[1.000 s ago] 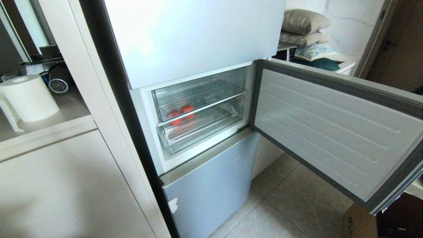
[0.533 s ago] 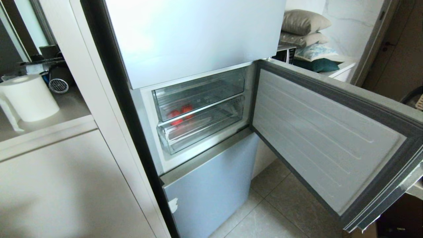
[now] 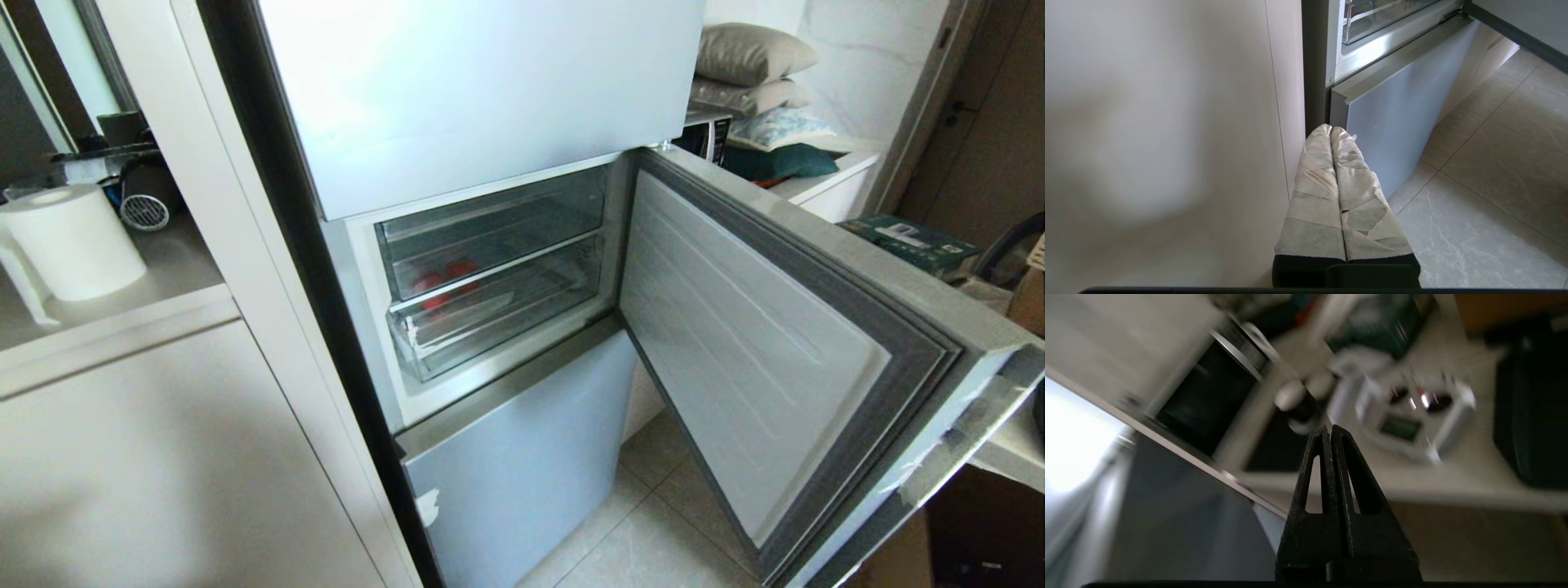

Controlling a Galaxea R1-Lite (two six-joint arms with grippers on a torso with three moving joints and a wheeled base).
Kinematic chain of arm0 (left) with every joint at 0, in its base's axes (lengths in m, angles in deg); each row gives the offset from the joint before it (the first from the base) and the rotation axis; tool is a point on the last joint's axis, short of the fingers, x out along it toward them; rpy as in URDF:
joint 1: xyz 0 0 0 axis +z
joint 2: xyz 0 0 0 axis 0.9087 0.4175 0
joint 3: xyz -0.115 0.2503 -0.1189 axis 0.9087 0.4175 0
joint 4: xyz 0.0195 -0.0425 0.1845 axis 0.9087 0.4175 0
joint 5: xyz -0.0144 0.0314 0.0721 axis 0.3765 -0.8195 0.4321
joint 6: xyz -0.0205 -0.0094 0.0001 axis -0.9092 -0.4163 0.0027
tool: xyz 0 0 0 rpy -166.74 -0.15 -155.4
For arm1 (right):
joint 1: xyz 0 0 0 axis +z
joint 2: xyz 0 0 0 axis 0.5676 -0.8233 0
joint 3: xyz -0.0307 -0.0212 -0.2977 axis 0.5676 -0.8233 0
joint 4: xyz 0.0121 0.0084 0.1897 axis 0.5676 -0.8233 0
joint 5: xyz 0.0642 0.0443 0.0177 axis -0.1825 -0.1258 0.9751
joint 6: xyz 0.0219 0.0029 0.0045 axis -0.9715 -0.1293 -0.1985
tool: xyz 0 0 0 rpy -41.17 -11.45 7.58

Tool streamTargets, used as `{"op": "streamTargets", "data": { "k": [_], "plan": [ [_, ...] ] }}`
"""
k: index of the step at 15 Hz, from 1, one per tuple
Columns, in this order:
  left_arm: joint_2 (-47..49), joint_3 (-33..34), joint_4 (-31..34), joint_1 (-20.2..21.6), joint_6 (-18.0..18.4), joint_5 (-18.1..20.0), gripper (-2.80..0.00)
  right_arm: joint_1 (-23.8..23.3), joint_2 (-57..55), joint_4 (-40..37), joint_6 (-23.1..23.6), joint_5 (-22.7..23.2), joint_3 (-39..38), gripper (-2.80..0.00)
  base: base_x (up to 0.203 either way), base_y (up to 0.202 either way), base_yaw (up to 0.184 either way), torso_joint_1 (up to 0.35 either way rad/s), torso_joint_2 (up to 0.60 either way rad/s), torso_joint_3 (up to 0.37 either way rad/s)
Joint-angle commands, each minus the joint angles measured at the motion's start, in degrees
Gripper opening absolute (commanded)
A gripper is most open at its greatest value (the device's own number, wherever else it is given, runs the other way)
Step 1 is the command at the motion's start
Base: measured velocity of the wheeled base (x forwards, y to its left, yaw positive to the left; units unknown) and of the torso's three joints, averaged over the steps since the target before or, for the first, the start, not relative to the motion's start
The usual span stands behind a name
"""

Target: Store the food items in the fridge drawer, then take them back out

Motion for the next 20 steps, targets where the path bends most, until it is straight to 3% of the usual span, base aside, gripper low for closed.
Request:
{"op": "streamTargets", "data": {
  "k": [1, 5, 9, 15, 20],
  "plan": [
    [0.0, -0.01, 0.04, 0.0, 0.02, -0.04, -2.8, 11.92, -2.57, -0.28, 1.03, -6.93, -5.53, -2.8, 0.0, 0.0, 0.0, 0.0, 0.0, 0.0],
    [0.0, -0.01, 0.04, 0.0, 0.02, -0.04, -2.8, 27.57, -7.42, -1.12, 1.94, -11.37, -8.76, -2.8, 0.0, 0.0, 0.0, 0.0, 0.0, 0.0],
    [0.0, -0.01, 0.04, 0.0, 0.02, -0.04, -2.8, 42.29, -12.91, -0.78, 4.85, -12.92, -7.55, -2.8, 0.0, 0.0, 0.0, 0.0, 0.0, 0.0],
    [0.0, -0.01, 0.04, 0.0, 0.02, -0.04, -2.8, 56.33, -22.59, -0.74, 6.85, -15.78, 4.28, -2.8, 0.0, 0.0, 0.0, 0.0, 0.0, 0.0],
    [0.0, -0.01, 0.04, 0.0, 0.02, -0.04, -2.8, 66.63, -36.92, -0.7, 6.83, -23.71, 18.79, -2.8, 0.0, 0.0, 0.0, 0.0, 0.0, 0.0]
  ]
}}
